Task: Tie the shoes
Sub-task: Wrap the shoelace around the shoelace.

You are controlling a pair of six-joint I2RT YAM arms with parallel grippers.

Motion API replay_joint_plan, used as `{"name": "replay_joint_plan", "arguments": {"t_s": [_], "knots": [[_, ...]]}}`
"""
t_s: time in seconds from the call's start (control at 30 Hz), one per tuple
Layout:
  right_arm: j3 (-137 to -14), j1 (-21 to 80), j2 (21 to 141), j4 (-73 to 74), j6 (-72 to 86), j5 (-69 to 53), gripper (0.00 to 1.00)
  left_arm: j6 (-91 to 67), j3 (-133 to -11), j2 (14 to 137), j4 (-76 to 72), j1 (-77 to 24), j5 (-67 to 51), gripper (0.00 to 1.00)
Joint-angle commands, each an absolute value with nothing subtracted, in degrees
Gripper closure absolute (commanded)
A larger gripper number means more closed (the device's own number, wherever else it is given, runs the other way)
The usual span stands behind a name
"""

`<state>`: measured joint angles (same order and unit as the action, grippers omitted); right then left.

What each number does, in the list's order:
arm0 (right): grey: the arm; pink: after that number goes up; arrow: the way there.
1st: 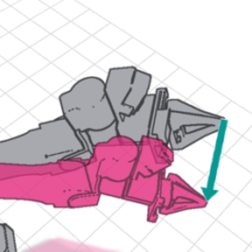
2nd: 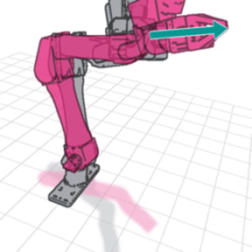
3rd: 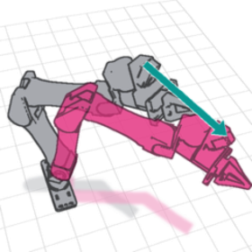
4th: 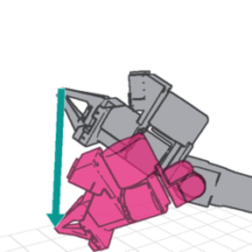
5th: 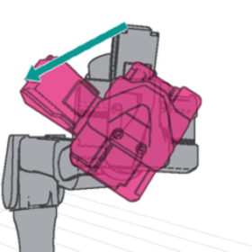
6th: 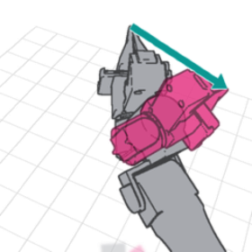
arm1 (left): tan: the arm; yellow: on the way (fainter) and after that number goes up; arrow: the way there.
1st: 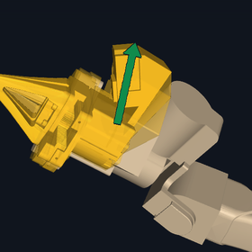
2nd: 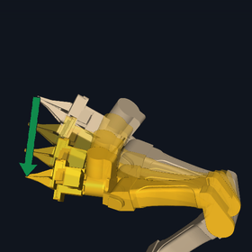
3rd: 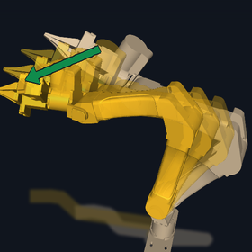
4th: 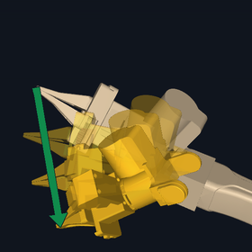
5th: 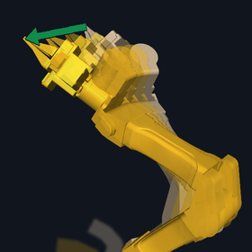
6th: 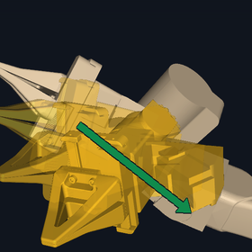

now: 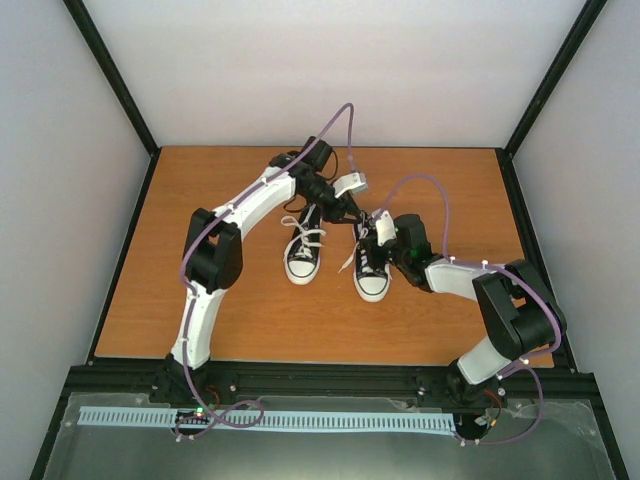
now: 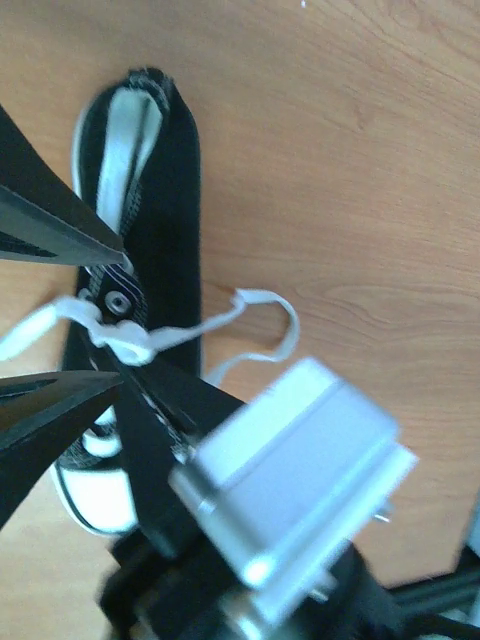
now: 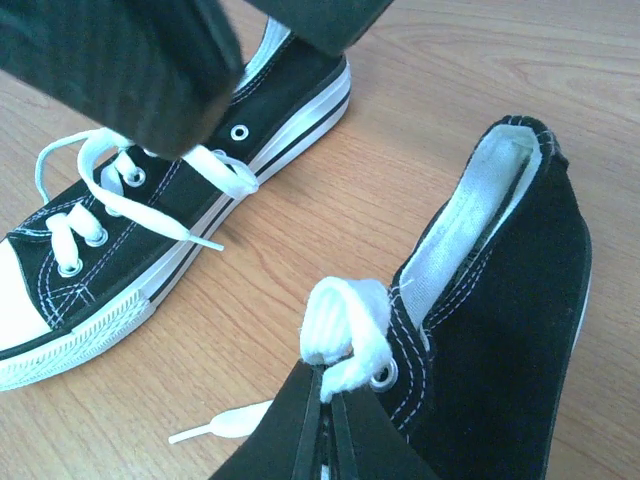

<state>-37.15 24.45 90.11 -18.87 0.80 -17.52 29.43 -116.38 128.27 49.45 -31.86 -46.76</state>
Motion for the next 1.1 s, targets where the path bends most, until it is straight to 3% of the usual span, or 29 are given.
{"name": "replay_joint_plan", "arguments": {"t_s": [0.0, 0.17, 0.3, 0.43, 0.57, 0.8, 1.07], "knots": [[-37.4, 24.96, 89.97, -19.6, -1.68, -19.78, 0.97, 50.18, -117.08, 127.97, 56.53, -31.63, -42.0, 0.68], [-37.06, 24.92, 89.61, -19.4, -2.99, -20.39, 0.97, 61.34, -117.4, 130.17, 60.69, -32.7, -42.53, 0.62], [-37.75, 24.87, 89.65, -18.5, -3.5, -20.1, 0.97, 58.62, -119.59, 131.12, 56.59, -33.54, -42.52, 0.58], [-37.8, 24.87, 89.35, -18.47, -3.08, -19.75, 0.97, 49.82, -123.84, 133.6, 56.29, -33.68, -44.67, 0.67], [-37.71, 24.87, 89.25, -18.41, -3.23, -19.76, 0.97, 47.58, -119.5, 132.06, 54.18, -33.79, -47.54, 0.73], [-37.69, 24.87, 89.56, -18.57, -3.04, -20.16, 0.97, 41.43, -118.39, 132.56, 49.37, -34.28, -43.33, 0.83], [-38.01, 24.92, 89.64, -18.13, -3.33, -20.14, 0.97, 40.06, -117.8, 132.46, 50.62, -34.52, -48.85, 0.8]]}}
